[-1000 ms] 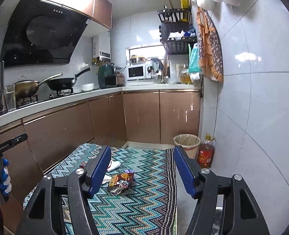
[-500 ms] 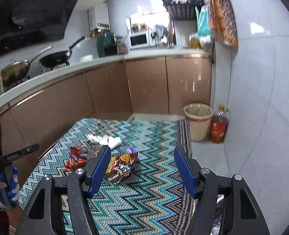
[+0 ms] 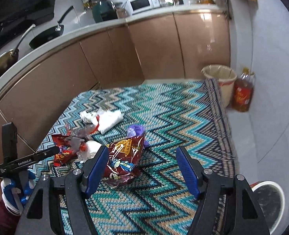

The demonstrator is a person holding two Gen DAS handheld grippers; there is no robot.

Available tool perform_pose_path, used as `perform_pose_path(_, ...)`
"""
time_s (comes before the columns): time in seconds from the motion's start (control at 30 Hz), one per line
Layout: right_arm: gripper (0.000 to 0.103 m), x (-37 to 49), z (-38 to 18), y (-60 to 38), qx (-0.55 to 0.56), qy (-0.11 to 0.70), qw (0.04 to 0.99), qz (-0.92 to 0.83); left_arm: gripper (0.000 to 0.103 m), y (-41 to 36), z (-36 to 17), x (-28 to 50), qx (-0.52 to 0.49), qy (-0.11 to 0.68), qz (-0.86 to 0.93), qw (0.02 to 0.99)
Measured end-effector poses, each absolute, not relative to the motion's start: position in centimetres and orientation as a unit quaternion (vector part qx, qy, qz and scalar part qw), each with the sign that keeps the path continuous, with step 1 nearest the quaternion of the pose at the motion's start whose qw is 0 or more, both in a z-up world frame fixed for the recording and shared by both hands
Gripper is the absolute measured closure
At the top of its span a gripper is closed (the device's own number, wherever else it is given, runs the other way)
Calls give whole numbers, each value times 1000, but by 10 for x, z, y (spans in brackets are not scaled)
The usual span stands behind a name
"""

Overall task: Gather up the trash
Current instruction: 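Grasp the red snack wrapper with the left tool while the right tool grasps the brown snack bag, then carry both wrappers over the white bin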

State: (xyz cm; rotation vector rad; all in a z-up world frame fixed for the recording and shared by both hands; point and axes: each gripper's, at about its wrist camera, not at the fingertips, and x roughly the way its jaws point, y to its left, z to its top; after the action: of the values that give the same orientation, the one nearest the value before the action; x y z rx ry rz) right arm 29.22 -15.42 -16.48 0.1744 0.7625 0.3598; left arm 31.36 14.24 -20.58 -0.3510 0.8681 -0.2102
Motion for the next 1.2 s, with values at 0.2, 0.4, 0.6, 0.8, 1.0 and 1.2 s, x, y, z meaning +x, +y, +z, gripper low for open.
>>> perform_pose_path(0.2, 35, 317, -193, -148, 113, 400, 889, 192, 35, 144, -223, 327, -180, 428, -103, 880)
perform_pose_path(0.4, 35, 324, -212, -149, 148, 419, 870, 213, 50, 142, -228, 324, -170, 419, -99, 886)
perform_pose_path(0.6, 65, 324, -219, -142, 158, 427, 858, 240, 60, 145, -230, 319, -180, 410, -97, 889)
perform_pose_path(0.8, 95, 314, -213, -137, 148, 418, 860, 253, 72, 146, -225, 306, -181, 410, -100, 888)
perform_pose_path(1.0, 98, 287, -191, -137, 132, 396, 873, 253, 74, 148, -211, 275, -176, 401, -97, 894)
perform_pose_path(1.2, 98, 250, -162, -142, 123, 362, 890, 248, 75, 160, -183, 238, -180, 376, -92, 905)
